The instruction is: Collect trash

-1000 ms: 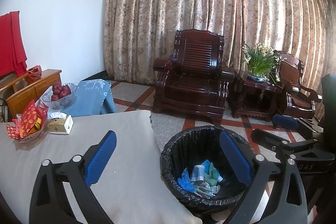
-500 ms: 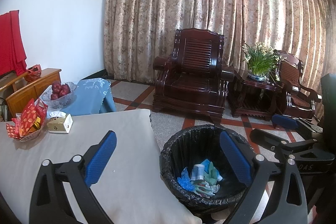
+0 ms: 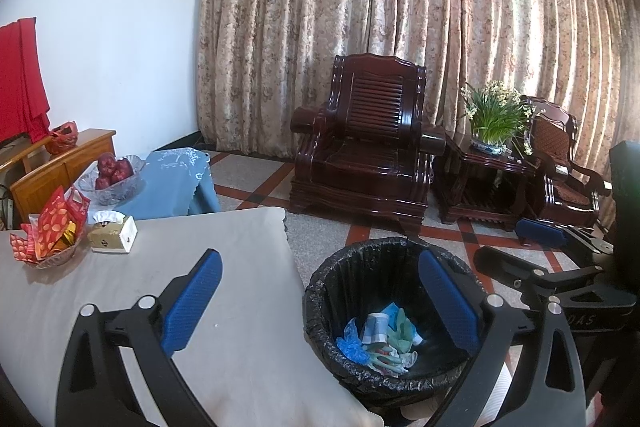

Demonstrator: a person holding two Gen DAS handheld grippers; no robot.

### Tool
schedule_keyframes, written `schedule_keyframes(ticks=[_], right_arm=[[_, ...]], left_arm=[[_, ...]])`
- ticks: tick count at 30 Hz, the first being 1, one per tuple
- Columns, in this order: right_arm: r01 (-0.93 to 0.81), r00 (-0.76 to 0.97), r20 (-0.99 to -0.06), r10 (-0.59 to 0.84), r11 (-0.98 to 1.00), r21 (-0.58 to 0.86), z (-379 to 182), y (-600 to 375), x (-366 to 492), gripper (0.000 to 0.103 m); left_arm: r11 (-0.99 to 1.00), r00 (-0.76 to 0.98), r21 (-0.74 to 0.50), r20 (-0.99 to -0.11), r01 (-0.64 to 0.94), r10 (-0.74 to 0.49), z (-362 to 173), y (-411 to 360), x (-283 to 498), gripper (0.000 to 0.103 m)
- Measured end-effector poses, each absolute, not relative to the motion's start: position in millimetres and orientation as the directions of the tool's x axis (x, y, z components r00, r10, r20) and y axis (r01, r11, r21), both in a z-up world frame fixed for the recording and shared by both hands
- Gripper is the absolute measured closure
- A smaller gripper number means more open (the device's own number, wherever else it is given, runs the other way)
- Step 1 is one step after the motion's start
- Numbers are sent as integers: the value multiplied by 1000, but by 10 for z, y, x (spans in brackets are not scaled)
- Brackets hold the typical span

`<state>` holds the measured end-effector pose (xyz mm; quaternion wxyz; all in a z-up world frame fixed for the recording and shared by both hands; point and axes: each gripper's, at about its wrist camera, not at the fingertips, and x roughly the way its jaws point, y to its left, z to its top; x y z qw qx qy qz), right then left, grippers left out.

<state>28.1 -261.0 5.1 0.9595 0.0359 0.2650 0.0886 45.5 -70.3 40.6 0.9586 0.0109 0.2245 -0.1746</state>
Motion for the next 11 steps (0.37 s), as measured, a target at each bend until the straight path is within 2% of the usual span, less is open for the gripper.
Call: schedule_keyframes(ticks=[11], right_arm=[[-152,842,-504,190,981,116,39,-2600,278,5]], left_arm=[[941,837,-56,-440,335,-324,317,-682,423,6]])
